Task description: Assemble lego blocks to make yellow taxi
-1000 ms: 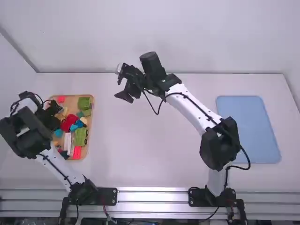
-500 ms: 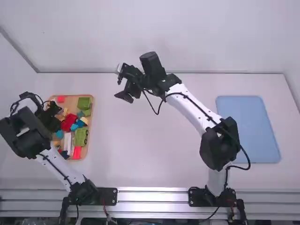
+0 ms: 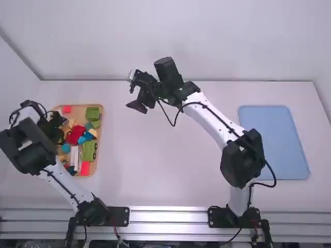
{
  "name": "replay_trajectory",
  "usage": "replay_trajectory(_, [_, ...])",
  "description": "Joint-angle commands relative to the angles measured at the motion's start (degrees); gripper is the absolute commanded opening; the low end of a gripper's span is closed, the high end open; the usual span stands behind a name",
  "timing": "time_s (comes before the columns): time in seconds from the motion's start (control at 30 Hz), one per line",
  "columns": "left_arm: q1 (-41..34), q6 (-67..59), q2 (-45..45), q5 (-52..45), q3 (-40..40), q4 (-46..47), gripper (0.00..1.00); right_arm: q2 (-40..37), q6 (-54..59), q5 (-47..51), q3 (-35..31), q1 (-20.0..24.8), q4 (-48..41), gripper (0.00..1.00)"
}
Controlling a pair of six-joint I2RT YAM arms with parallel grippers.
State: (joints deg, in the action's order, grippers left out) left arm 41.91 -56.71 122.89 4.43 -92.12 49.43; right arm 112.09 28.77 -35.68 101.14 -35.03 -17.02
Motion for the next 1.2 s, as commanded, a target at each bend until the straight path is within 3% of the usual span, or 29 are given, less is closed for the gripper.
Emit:
replay_trajectory(0.0, [0.42,3.39,-0.44,-2.45,-5.7,3.74,0.22,0.28,-0.31,-1.97,1.25,0.15,-0.13,0.98])
replay_trajectory(0.17, [0.46,3.37,-2.64,-9.14,-12.72,12.85,0.2,0.28,2.62,-10.08,1.25,0.28,-0.13,0.98])
replay_trajectory(0.3, [-0.39,3.34,-4.7,-9.53,-13.51,15.82,0.2,0.17,2.71,-14.23,1.25,0.59,-0.24,0.98])
replay_trajectory(0.5, [-4.22,2.71,-6.08,-9.57,-13.46,17.22,0.17,-3.04,3.58,-12.0,1.25,0.59,-4.57,0.98])
replay_trajectory(0.7, [-15.56,-0.33,-6.23,-9.31,-13.46,17.29,0.13,-10.03,9.16,-4.44,1.25,0.0,-13.57,0.98])
replay_trajectory(0.93, [-31.93,4.39,-6.23,-3.3,-13.46,9.51,0.06,-13.92,8.61,-1.53,1.18,1.84,-17.81,0.98])
replay_trajectory(1.17, [-43.45,8.96,-6.23,-13.07,-12.22,8.26,0.04,-17.49,12.15,-6.45,-2.16,6.6,-20.26,0.98])
